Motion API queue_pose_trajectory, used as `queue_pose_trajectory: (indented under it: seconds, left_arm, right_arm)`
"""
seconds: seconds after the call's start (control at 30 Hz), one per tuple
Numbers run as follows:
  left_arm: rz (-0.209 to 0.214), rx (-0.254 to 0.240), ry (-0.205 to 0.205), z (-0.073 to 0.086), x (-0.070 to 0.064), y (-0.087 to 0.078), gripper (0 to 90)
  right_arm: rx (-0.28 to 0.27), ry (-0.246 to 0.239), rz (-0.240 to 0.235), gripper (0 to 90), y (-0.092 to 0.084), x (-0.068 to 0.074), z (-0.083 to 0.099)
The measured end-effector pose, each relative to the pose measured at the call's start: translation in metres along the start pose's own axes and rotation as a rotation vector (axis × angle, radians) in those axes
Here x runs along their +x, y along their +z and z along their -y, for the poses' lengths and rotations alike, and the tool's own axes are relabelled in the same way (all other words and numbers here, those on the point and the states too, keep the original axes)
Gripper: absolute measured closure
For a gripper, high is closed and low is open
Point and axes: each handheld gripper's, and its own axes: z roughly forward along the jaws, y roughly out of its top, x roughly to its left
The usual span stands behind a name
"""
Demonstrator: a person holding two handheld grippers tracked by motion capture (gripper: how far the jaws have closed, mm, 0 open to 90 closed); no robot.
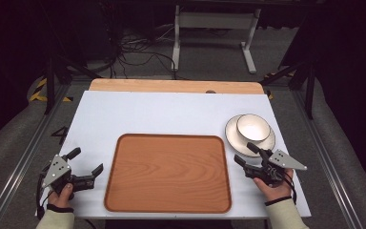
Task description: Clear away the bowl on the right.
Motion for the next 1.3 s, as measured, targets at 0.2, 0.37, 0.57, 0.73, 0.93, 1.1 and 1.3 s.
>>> queue_pose_trajectory:
  seconds: [0.2, 0.37, 0.57, 0.73, 0.93, 1.1, 1.3]
  left_arm:
    - [0.011, 0.000, -0.003, 0.000, 0.001, 0.000, 0.3]
    - [0.015, -0.007, -0.009, 0.000, 0.002, -0.001, 0.3]
    - [0.015, -0.006, -0.005, 0.000, 0.002, -0.001, 0.3]
    - [0.026, -0.009, -0.014, 0.000, 0.002, -0.001, 0.3]
    - [0.015, -0.010, -0.002, 0.000, 0.000, -0.001, 0.4]
    - [0.016, -0.027, -0.023, -0.001, 0.000, -0.001, 0.4]
    - [0.027, -0.048, -0.048, -0.003, 0.002, -0.004, 0.3]
  right_arm:
    - [-0.005, -0.001, -0.005, 28.1, 0.000, 0.000, 0.000]
    - [0.006, 0.003, -0.027, 28.6, 0.000, -0.002, 0.000]
    - [0.027, -0.024, -0.044, 29.6, 0.002, 0.000, -0.001]
    - [0.028, -0.044, -0.048, 32.2, 0.002, 0.002, -0.001]
    - [0.035, -0.051, -0.044, 33.2, 0.003, 0.003, -0.002]
    - [0.032, -0.067, -0.035, 33.3, 0.003, 0.004, -0.004]
    - [0.066, -0.056, -0.023, 35.8, 0.000, 0.004, -0.014]
